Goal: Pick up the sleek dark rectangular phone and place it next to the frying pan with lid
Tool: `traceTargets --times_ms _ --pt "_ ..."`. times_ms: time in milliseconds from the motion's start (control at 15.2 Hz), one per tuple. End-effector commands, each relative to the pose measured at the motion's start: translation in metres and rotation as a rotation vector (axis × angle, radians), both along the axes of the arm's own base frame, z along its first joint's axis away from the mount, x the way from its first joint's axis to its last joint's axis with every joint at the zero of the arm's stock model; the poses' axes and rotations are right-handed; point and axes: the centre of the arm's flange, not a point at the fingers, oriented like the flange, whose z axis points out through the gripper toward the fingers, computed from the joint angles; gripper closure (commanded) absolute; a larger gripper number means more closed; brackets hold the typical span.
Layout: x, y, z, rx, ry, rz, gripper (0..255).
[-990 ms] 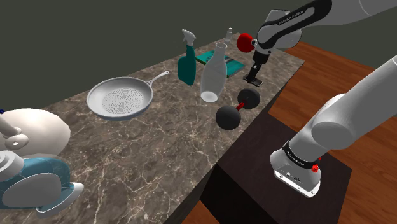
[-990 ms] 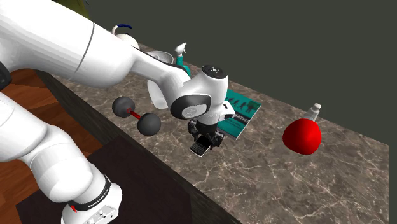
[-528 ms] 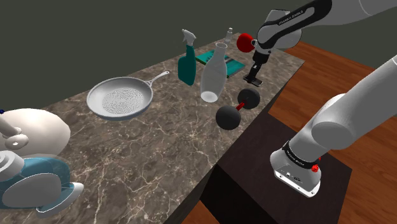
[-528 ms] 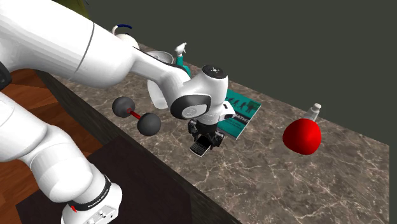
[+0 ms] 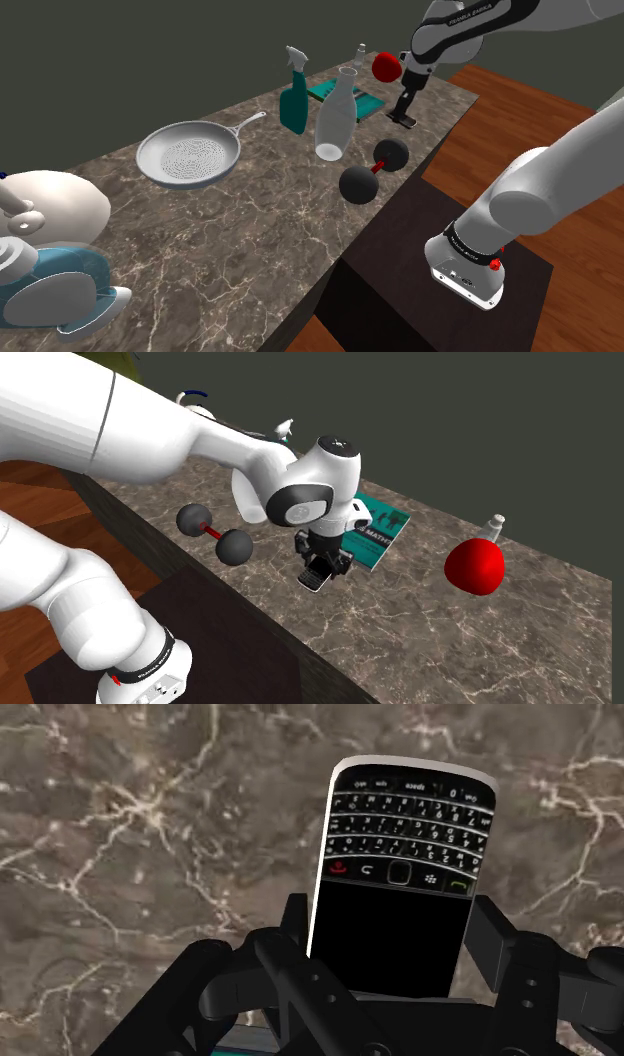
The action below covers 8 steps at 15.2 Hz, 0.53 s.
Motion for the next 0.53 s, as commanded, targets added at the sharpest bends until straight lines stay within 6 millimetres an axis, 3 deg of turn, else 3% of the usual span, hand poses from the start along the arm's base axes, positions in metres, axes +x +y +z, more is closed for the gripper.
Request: traceTargets --times_ms 0,462 --pt "0.001 0.001 0.012 0.000 0.000 0.000 255" --pt "0.001 0.001 0.049 0.000 0.000 0.000 255"
